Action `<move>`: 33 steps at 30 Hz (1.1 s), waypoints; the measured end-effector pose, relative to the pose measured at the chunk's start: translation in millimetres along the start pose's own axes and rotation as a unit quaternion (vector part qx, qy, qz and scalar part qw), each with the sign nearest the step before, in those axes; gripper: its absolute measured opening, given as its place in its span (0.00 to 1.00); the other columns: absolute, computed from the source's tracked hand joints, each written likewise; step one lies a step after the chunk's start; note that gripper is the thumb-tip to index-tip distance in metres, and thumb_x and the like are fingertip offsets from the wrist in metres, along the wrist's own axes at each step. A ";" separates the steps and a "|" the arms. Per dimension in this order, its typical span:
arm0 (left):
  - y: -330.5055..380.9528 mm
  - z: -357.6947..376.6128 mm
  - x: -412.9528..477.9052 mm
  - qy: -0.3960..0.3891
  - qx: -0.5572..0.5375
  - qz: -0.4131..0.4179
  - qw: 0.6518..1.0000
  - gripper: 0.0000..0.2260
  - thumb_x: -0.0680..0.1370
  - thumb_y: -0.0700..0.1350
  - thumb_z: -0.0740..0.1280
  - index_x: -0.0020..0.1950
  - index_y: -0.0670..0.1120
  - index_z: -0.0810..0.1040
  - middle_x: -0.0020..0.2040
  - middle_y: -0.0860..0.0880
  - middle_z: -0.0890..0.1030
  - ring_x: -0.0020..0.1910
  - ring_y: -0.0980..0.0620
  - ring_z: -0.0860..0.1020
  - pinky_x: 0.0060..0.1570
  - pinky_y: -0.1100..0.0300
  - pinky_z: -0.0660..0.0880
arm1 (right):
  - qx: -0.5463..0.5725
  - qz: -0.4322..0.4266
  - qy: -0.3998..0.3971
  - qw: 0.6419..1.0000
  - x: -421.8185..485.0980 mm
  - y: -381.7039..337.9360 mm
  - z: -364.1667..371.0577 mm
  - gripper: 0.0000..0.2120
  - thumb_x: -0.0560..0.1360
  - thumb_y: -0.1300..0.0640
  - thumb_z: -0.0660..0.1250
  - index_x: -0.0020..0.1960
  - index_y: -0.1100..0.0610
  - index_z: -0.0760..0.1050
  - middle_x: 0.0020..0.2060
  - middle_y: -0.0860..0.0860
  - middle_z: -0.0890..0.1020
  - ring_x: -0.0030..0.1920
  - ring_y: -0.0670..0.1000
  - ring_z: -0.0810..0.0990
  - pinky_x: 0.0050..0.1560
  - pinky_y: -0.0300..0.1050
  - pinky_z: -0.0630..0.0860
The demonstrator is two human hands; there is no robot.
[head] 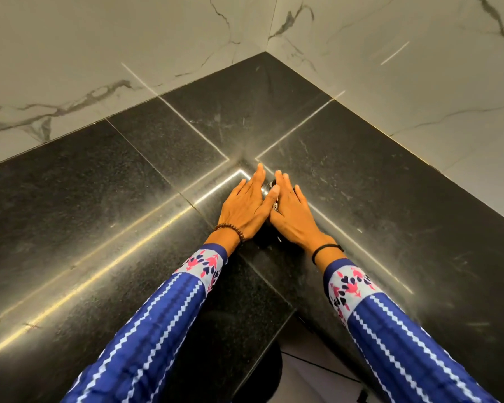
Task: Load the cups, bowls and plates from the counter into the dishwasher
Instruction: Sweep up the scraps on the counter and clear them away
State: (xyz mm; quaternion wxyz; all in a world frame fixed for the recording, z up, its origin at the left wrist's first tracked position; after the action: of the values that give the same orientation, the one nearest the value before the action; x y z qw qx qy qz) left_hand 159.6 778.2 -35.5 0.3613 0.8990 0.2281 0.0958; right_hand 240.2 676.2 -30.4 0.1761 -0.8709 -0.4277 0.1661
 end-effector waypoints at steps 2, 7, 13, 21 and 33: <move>0.7 -1.4 1.0 -0.011 0.000 0.010 1.000 0.30 0.81 0.62 0.48 0.80 0.49 0.49 0.77 0.53 0.62 0.75 0.60 0.58 0.76 0.61 0.47 | 0.012 -0.042 0.001 0.999 1.3 2.2 -1.1 0.39 0.75 0.40 0.45 0.82 0.55 0.44 0.81 0.51 0.50 0.81 0.46 0.45 0.80 0.50 0.41; 5.6 -16.2 -16.0 -0.039 0.004 0.056 0.998 0.22 0.83 0.58 0.51 0.75 0.53 0.61 0.71 0.53 0.71 0.71 0.55 0.66 0.73 0.61 0.54 | 0.056 -0.096 0.022 0.994 -16.9 8.7 -1.9 0.34 0.79 0.45 0.54 0.81 0.55 0.50 0.80 0.51 0.59 0.79 0.48 0.57 0.80 0.50 0.48; 2.6 -24.9 -52.6 -0.122 -0.016 0.066 0.990 0.23 0.81 0.54 0.54 0.76 0.57 0.59 0.75 0.57 0.64 0.74 0.55 0.60 0.73 0.64 0.48 | 0.031 -0.105 -0.006 0.994 -61.3 23.0 6.5 0.37 0.78 0.35 0.54 0.82 0.48 0.48 0.80 0.47 0.57 0.80 0.47 0.55 0.80 0.52 0.52; -4.7 -32.6 -49.2 -0.124 -0.290 -0.054 0.948 0.29 0.74 0.47 0.58 0.75 0.57 0.62 0.74 0.60 0.65 0.73 0.62 0.61 0.74 0.56 0.58 | 0.164 0.032 0.089 0.982 -118.0 18.9 12.8 0.38 0.78 0.35 0.62 0.81 0.47 0.52 0.80 0.43 0.56 0.79 0.44 0.55 0.79 0.50 0.58; -4.0 -27.8 -49.5 -0.195 -0.100 -0.022 0.976 0.28 0.79 0.51 0.53 0.79 0.54 0.53 0.79 0.55 0.52 0.78 0.48 0.47 0.75 0.53 0.46 | -0.089 0.028 0.037 0.995 -89.7 -15.3 28.4 0.43 0.79 0.31 0.39 0.81 0.60 0.39 0.80 0.56 0.38 0.79 0.51 0.33 0.78 0.47 0.34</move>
State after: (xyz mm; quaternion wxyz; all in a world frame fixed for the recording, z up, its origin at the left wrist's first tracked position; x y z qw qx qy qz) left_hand 105.5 773.8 -18.6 0.4889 0.8545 0.1623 -0.0666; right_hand 165.2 617.6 -36.1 0.1086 -0.9004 -0.4092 0.1003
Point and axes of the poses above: each hand's wrist, its own x-axis towards the middle knuckle, its own z-axis out of the palm, y = z × x, the point moved 2 cm from there along x, towards the middle knuckle
